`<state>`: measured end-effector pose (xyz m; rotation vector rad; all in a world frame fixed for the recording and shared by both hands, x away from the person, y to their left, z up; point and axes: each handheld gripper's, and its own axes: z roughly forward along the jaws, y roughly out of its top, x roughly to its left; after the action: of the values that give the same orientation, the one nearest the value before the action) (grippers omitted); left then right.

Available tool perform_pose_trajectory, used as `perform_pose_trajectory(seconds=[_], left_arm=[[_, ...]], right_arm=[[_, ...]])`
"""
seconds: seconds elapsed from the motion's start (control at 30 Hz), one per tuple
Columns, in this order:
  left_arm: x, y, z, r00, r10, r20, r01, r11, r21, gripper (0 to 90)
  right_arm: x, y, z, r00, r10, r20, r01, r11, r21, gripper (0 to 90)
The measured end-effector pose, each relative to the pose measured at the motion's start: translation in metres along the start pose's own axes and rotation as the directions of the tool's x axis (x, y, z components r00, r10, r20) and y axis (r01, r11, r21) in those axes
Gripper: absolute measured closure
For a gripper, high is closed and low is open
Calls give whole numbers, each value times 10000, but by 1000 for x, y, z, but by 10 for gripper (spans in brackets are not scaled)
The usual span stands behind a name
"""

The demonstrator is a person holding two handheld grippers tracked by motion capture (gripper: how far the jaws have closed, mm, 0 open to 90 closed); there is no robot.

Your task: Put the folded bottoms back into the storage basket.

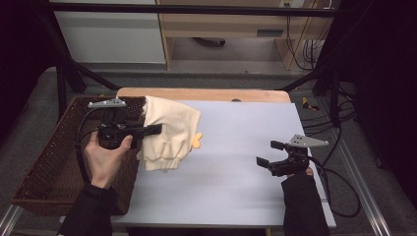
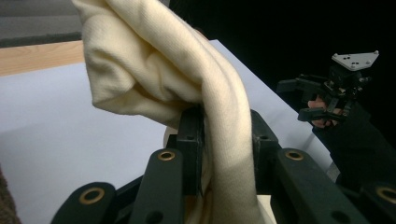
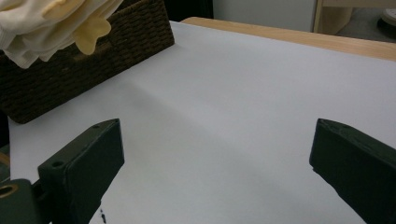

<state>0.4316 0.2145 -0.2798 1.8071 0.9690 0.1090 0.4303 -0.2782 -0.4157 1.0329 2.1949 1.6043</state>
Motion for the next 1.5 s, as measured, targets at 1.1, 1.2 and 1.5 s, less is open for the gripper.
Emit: perform_pose_trajectory(seconds=[1.1,1.2,1.5], left_arm=[[33,8,-61,9948,-405,-936,354,9979,-548,714],[37,7,-68,9929,-473,-1089,409,9974,-600,715],[49,4,-87,9879,-762,-1349,648,9940,-876,715]], right_arm=[[0,0,0,10000,-24,4,24,10000,6,33],[0,0,1,10000,-19,-8,19,10000,11,33],[0,0,1,10000,-17,5,17,10000,19,33]])
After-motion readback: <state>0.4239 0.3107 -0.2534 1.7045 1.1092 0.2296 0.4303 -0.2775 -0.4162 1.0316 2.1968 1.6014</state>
